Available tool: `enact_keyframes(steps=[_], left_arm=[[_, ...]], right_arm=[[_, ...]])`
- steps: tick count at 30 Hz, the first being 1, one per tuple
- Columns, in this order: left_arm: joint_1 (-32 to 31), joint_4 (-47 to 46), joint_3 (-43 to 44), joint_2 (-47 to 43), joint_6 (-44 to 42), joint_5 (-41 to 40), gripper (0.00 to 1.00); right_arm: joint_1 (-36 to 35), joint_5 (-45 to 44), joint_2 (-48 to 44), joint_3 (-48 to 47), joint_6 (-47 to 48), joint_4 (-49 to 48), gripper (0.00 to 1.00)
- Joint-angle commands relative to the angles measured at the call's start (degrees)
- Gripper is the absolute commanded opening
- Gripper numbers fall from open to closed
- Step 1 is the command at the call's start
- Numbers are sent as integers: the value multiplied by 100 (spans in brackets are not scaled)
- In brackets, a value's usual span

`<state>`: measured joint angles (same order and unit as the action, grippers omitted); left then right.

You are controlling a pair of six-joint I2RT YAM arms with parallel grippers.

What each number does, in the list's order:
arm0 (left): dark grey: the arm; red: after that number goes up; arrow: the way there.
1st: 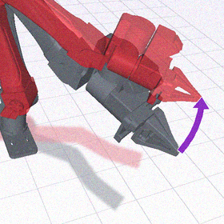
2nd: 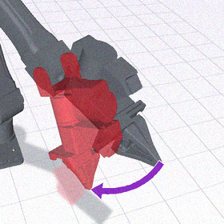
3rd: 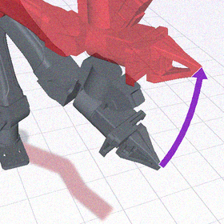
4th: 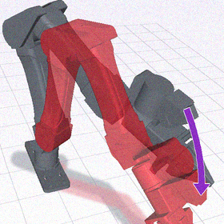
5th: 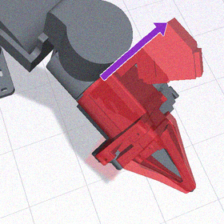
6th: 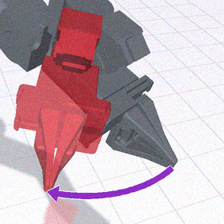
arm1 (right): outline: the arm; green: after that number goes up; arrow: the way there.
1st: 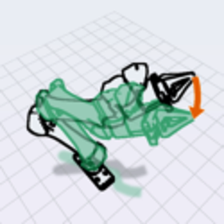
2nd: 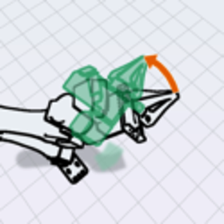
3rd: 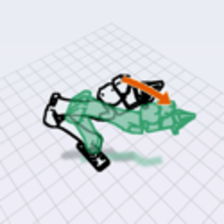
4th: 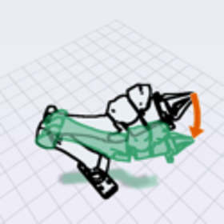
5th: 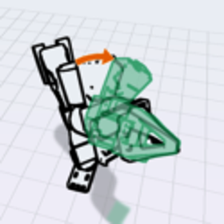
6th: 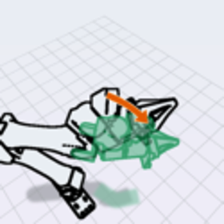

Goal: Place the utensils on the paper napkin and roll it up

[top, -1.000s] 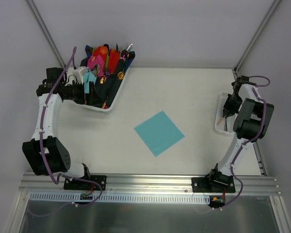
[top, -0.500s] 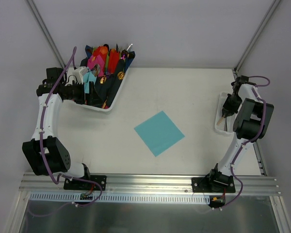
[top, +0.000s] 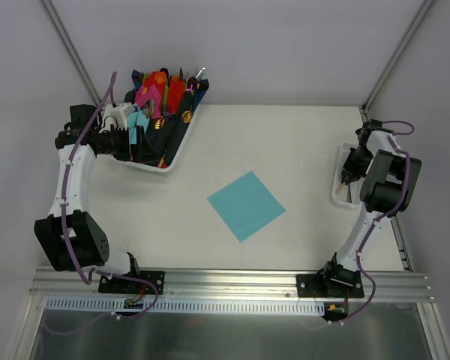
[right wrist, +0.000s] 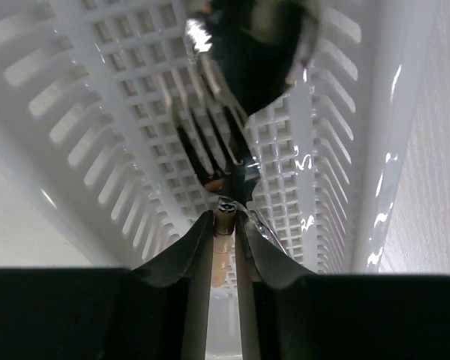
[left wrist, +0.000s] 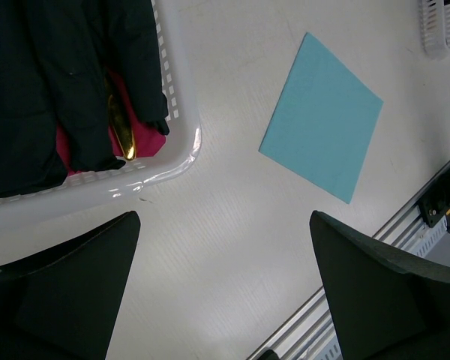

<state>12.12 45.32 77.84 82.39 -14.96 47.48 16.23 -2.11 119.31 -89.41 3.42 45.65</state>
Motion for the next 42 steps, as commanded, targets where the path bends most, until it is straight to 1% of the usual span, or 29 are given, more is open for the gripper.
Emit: enact_keyframes(steps=[1,2,4,5,6,9,16,20,24,26,27,28,30,31,32,33,34,36,37,39,40,42], left_arm=[[89,-23,-76,-153,-77,68,99],[98,-23,-76,-170,-77,59,99],[98,-23,-76,-179,-68,59,99],[106,-23,-59,-179,-68,68,99],[106,-23,-50,-171,-68,77,99],[106,-32,-15,-171,-33,94,99],[115,-23,-59,-293,-7,112,99],[150,-23,-85,-373,2,24,99],[212,-23,-85,-434,63,-55,99],[256,-23,-68,-443,125,-46,99],[308,-23,-50,-452,142,-55,99],[317,-23,-41,-452,186,-55,99],[335,-23,-24,-469,230,-64,99],[335,-15,-24,-478,257,-99,99],[344,-23,-32,-496,266,-99,99],[335,-23,-50,-513,274,-90,99],[335,-23,-59,-548,283,-108,99],[335,-23,-94,-584,309,-169,99],[335,-15,-111,-601,336,-204,99],[344,-23,-147,-645,362,-362,99],[335,-23,-147,-654,371,-415,99],[335,-23,-190,-715,380,-538,99]], right_arm=[[-50,-26,49,11,-43,67,20],[-50,8,-12,28,-43,67,18],[-50,87,-135,81,-34,-3,12],[-50,175,-275,116,-17,-21,10],[-50,393,-355,134,1,-73,6],[-50,667,-688,125,97,-117,0],[-6,1274,-1348,81,185,-162,0],[38,1642,-1568,55,168,-144,0],[-67,1767,-1980,195,27,-266,0],[-505,1697,-2209,388,9,-320,0],[-707,1496,-2358,432,10,-233,0],[-1196,1416,-2429,494,1,-206,0],[-1647,1197,-2552,704,-235,-109,0],[-2197,1161,-2596,801,-324,-144,0],[-2473,1099,-2649,915,-655,-179,0],[-2736,916,-2693,1029,-798,-344,0],[-3226,844,-2763,1248,-947,-424,0],[-3669,870,-2772,1443,-1281,-774,0],[-4062,879,-2720,1600,-1622,-881,0],[-4416,757,-2589,1654,-1940,-1066,0],[-4740,712,-2510,1646,-2185,-1084,0],[-5058,476,-2202,1541,-2415,-1084,0]])
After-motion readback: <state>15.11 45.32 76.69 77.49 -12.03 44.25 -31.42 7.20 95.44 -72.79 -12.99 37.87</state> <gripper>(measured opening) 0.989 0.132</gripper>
